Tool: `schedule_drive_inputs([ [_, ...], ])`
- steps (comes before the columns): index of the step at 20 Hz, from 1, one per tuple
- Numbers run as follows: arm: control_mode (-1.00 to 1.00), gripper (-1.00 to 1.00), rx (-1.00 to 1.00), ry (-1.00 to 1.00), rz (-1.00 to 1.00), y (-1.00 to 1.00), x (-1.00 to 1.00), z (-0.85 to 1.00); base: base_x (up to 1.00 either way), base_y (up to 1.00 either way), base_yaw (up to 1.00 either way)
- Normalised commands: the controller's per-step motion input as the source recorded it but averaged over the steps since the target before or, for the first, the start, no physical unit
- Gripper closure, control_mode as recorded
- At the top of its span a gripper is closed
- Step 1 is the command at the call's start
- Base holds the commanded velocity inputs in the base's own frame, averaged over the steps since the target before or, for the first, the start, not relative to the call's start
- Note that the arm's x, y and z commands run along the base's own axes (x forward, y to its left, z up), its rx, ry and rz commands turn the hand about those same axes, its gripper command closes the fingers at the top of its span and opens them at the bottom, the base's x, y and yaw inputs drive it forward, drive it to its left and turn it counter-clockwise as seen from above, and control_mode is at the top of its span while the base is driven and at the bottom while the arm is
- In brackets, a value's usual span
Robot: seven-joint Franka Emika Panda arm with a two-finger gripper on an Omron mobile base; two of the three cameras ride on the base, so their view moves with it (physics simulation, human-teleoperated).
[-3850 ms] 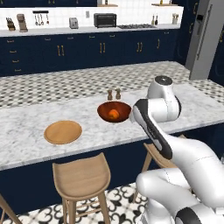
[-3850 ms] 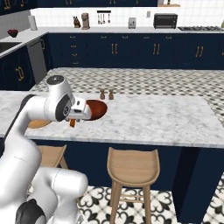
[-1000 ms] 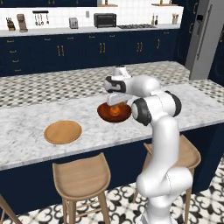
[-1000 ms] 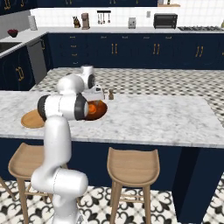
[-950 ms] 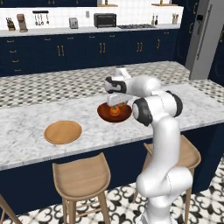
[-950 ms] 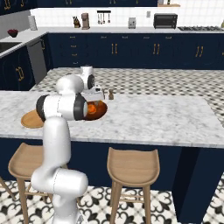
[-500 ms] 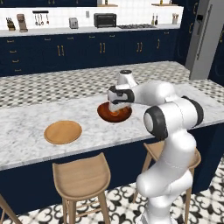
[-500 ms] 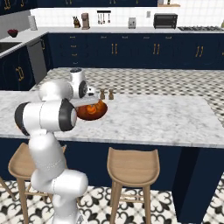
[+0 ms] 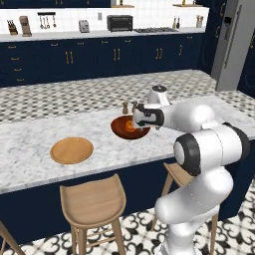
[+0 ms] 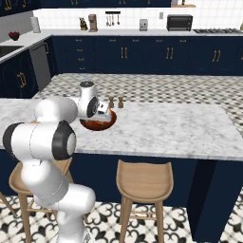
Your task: Pick the chicken drumstick and squash from their plates and place them in the bowl. Then put the bowl in the fridge.
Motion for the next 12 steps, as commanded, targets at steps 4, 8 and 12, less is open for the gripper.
schedule_drive_inputs([
  [4, -1.00, -1.00, 0.28, 0.17, -0.35, -0.55, 0.27, 0.02, 0.00, 0.00, 0.00],
  [8, -1.00, -1.00, 0.29, 0.20, -0.34, -0.27, 0.36, -0.07, 0.00, 0.00, 0.00],
  [12, -1.00, -1.00, 0.12, 0.11, -0.13, 0.11, 0.58, -0.26, 0.00, 0.00, 0.00],
])
